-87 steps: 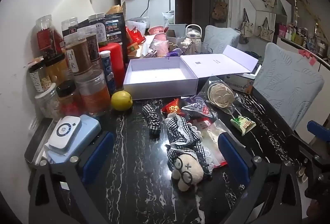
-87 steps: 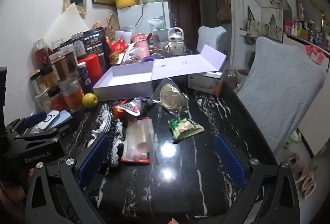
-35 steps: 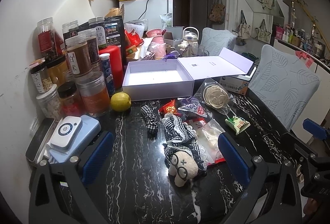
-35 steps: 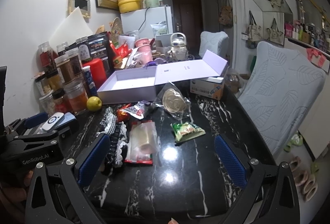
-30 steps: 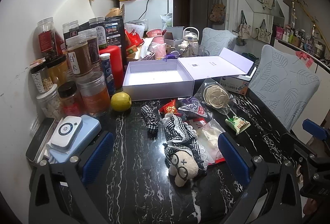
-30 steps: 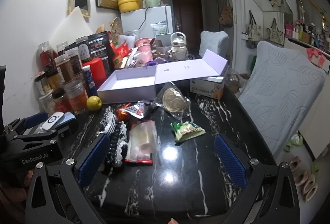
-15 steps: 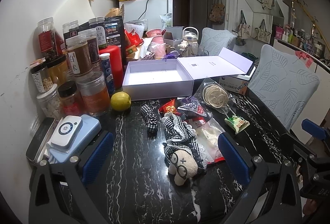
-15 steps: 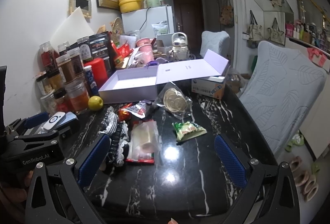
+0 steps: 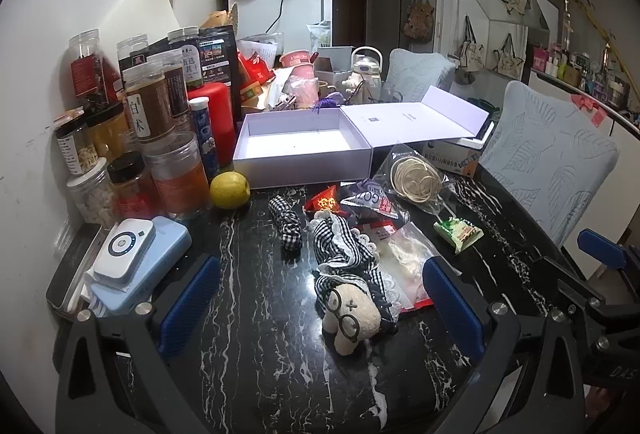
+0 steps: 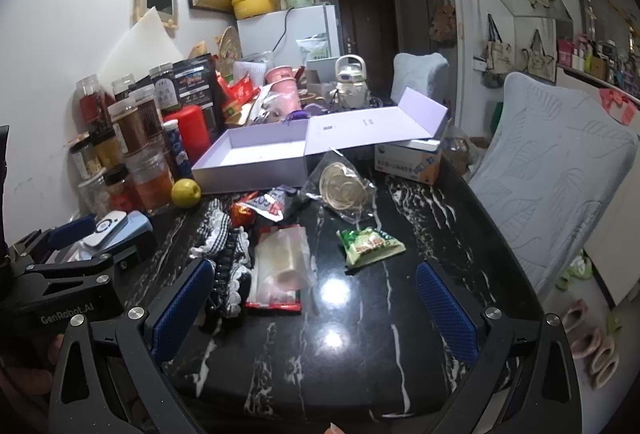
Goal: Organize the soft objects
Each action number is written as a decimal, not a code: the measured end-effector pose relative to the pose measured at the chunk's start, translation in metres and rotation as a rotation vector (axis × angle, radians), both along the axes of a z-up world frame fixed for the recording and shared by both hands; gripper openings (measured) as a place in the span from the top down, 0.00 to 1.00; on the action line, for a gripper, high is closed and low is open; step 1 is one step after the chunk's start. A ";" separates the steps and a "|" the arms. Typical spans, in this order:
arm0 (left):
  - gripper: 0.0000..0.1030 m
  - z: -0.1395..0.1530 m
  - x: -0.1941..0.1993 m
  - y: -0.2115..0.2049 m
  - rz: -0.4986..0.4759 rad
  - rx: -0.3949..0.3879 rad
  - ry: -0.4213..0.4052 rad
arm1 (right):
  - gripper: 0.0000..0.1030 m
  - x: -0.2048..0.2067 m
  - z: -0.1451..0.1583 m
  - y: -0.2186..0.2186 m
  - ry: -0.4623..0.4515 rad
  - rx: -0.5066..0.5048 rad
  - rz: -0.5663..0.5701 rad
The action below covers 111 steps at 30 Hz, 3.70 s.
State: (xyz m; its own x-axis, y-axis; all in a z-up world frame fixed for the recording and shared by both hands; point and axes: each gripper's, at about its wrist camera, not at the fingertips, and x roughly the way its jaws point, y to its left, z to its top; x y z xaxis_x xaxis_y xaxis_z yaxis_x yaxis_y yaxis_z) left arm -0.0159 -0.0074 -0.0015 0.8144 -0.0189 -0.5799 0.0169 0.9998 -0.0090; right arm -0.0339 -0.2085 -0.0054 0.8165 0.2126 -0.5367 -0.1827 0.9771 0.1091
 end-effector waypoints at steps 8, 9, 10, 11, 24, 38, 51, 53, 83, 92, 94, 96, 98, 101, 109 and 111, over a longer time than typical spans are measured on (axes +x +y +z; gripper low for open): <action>0.00 -0.013 0.007 -0.001 -0.009 0.012 0.034 | 0.00 0.008 -0.008 0.003 0.033 -0.011 0.026; 0.00 -0.014 0.008 0.000 -0.008 0.014 0.038 | 0.00 0.010 -0.010 0.003 0.037 -0.008 0.031; 0.00 -0.017 0.008 0.001 -0.007 0.014 0.039 | 0.00 0.011 -0.011 0.002 0.040 -0.005 0.032; 0.00 -0.019 0.008 0.001 -0.007 0.014 0.039 | 0.00 0.012 -0.012 0.001 0.042 -0.002 0.033; 0.00 -0.053 0.035 0.005 -0.016 -0.043 0.121 | 0.00 0.048 -0.049 -0.010 0.149 0.005 0.050; 0.00 -0.087 0.084 -0.018 -0.069 -0.016 0.224 | 0.00 0.091 -0.071 -0.023 0.223 0.025 0.053; 0.00 -0.106 0.099 0.017 -0.007 0.072 0.270 | 0.00 0.119 -0.076 0.011 0.249 0.025 0.182; 0.00 -0.112 0.102 0.021 -0.021 0.032 0.296 | 0.00 0.122 -0.078 0.021 0.253 -0.002 0.204; 0.49 -0.092 0.090 0.039 -0.084 -0.149 0.232 | 0.62 0.121 -0.087 0.026 0.253 0.088 0.302; 0.49 -0.059 0.083 0.038 -0.086 -0.115 0.166 | 0.64 0.106 -0.070 0.021 0.231 0.127 0.313; 0.49 -0.050 0.083 0.038 -0.078 -0.108 0.136 | 0.64 0.105 -0.065 0.020 0.225 0.149 0.323; 0.49 -0.042 0.085 0.037 -0.080 -0.109 0.113 | 0.65 0.104 -0.060 0.019 0.215 0.158 0.327; 0.49 -0.034 0.087 0.038 -0.088 -0.126 0.097 | 0.65 0.105 -0.051 0.018 0.200 0.168 0.330; 0.49 -0.023 0.087 0.037 -0.089 -0.108 0.054 | 0.65 0.107 -0.037 0.015 0.163 0.185 0.321; 0.49 0.011 0.095 0.037 -0.108 -0.085 -0.049 | 0.65 0.125 0.004 0.020 0.065 0.170 0.308; 0.49 0.021 0.099 0.035 -0.107 -0.064 -0.075 | 0.65 0.131 0.013 0.022 0.046 0.160 0.309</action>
State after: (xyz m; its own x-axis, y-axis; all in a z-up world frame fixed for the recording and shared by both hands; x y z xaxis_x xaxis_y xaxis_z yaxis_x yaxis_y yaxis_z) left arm 0.0829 0.0273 0.0190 0.8468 -0.1425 -0.5125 0.1260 0.9898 -0.0671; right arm 0.0966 -0.1867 0.0075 0.6758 0.5304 -0.5117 -0.4586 0.8462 0.2714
